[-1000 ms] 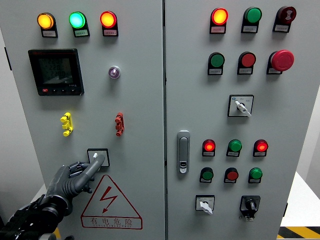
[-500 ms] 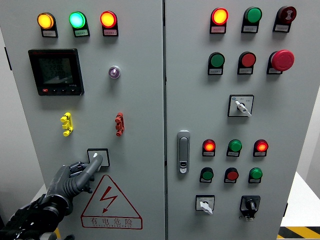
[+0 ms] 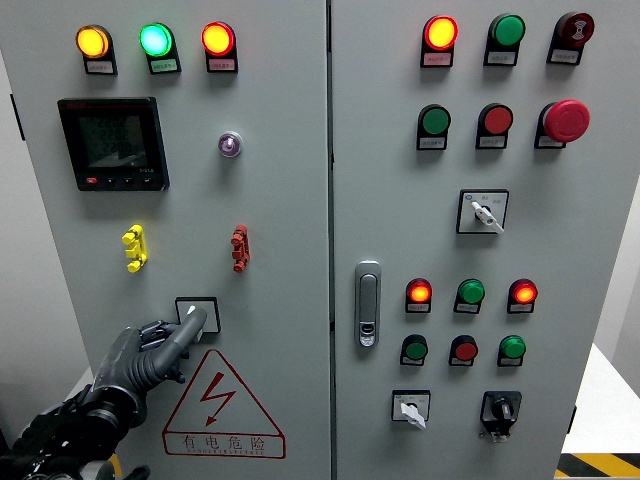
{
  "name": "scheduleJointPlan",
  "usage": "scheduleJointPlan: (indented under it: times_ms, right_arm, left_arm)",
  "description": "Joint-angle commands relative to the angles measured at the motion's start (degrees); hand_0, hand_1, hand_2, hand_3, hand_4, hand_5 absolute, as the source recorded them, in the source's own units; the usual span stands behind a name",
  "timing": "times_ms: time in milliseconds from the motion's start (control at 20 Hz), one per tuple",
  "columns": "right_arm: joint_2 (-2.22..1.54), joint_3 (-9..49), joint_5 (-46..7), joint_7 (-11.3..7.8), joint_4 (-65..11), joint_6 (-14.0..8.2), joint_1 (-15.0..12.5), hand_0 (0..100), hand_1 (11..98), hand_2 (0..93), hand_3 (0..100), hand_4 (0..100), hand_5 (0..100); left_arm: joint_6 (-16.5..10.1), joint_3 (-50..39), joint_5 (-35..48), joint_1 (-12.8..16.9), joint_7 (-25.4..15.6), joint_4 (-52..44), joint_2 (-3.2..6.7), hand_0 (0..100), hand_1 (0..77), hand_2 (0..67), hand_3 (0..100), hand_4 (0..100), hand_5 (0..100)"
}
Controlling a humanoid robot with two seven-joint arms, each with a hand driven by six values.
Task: Turn on light switch 1
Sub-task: 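Twist the rotary switch knob clockwise with the left hand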
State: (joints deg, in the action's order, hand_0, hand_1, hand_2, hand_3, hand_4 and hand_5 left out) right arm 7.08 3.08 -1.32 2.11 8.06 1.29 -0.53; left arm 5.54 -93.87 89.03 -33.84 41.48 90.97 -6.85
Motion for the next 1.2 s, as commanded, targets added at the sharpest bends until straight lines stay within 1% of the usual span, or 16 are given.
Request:
scheduleJointPlan:
  times_ms: [0, 200, 250, 300, 350, 400, 650, 900, 950, 1000, 1050, 1100, 1150]
  right_arm:
    - [0.04, 0.0, 0.0, 0.0, 0.03, 0.03, 0.0, 0, 20.2, 0.0, 20, 19, 10]
    - [0.04, 0.0, 0.0, 0.0, 0.03, 0.03, 0.0, 0, 20.3, 0.0, 20, 19, 10]
    - [-0.05, 0.0, 0.0, 0.0, 0.03, 0.03, 0.0, 0, 20.2, 0.0, 20, 19, 10]
    - [0.04, 0.0, 0.0, 0.0, 0.03, 0.03, 0.0, 0, 20.2, 0.0, 20, 19, 10]
    - [-0.05, 0.0, 0.0, 0.0, 0.03, -0.06, 0.0, 0, 20.2, 0.0, 20, 19, 10]
    - [0.04, 0.0, 0.0, 0.0, 0.03, 0.03, 0.0, 0, 20.3, 0.0, 20, 19, 10]
    - [0.04, 0.0, 0.0, 0.0, 0.03, -0.06, 0.0, 0, 20.2, 0.0, 20, 19, 10]
    - [0.04, 0.0, 0.0, 0.0, 0.03, 0.03, 0.0, 0, 19.6, 0.0, 20, 19, 10]
    - [-0.05, 0.0, 0.0, 0.0, 0.03, 0.03, 0.0, 0, 19.8, 0.0, 20, 19, 10]
    - [-0.05, 0.0, 0.0, 0.0, 0.03, 0.03, 0.0, 0, 19.9, 0.0, 20, 19, 10]
    - [0.04, 0.0, 0.0, 0.0, -0.06, -0.06, 0.0, 0, 19.8, 0.0, 20, 19, 10]
    - [0.04, 0.0, 0.0, 0.0, 0.03, 0.03, 0.0, 0, 19.9, 0.0, 20, 19, 10]
    - [0.04, 0.0, 0.0, 0.0, 0.03, 0.03, 0.0, 0, 20.0, 0.0, 20, 19, 10]
  left_arm:
    - [0.0, 0.0, 0.0, 0.01, 0.01, -0.01, 0.0, 35, 52.6, 51.5, 87, 100, 75]
    - [0.0, 0.0, 0.0, 0.01, 0.01, -0.01, 0.0, 45, 53.5, 51.4, 87, 100, 75]
    - [0.0, 0.0, 0.0, 0.01, 0.01, -0.01, 0.0, 48, 53.5, 51.4, 87, 100, 76]
    - [0.0, 0.0, 0.0, 0.01, 0.01, -0.01, 0.0, 49, 53.4, 51.4, 87, 100, 76]
    - [0.0, 0.0, 0.0, 0.01, 0.01, -0.01, 0.0, 51, 53.0, 51.4, 87, 100, 76]
    - [0.0, 0.0, -0.09, 0.01, 0.01, -0.01, 0.0, 54, 52.6, 51.4, 87, 100, 76]
    - [0.0, 0.0, -0.18, 0.01, 0.01, -0.09, 0.0, 61, 51.2, 51.4, 88, 100, 76]
    - [0.0, 0.0, -0.27, 0.01, 0.01, -0.27, 0.0, 68, 44.8, 51.6, 88, 100, 76]
    - [0.0, 0.0, -0.27, 0.01, 0.01, -0.27, 0.0, 71, 42.5, 51.6, 88, 100, 76]
    - [0.0, 0.0, -0.27, 0.01, -0.08, -0.27, 0.0, 73, 40.1, 51.6, 88, 100, 76]
    - [0.0, 0.0, -0.35, 0.01, 0.01, -0.27, -0.09, 73, 37.7, 51.6, 88, 100, 76]
    - [0.0, 0.0, -0.35, 0.01, -0.08, -0.27, -0.09, 67, 36.1, 51.5, 88, 100, 76]
    - [0.0, 0.0, -0.35, 0.01, -0.08, -0.27, -0.09, 54, 36.9, 51.2, 88, 100, 76]
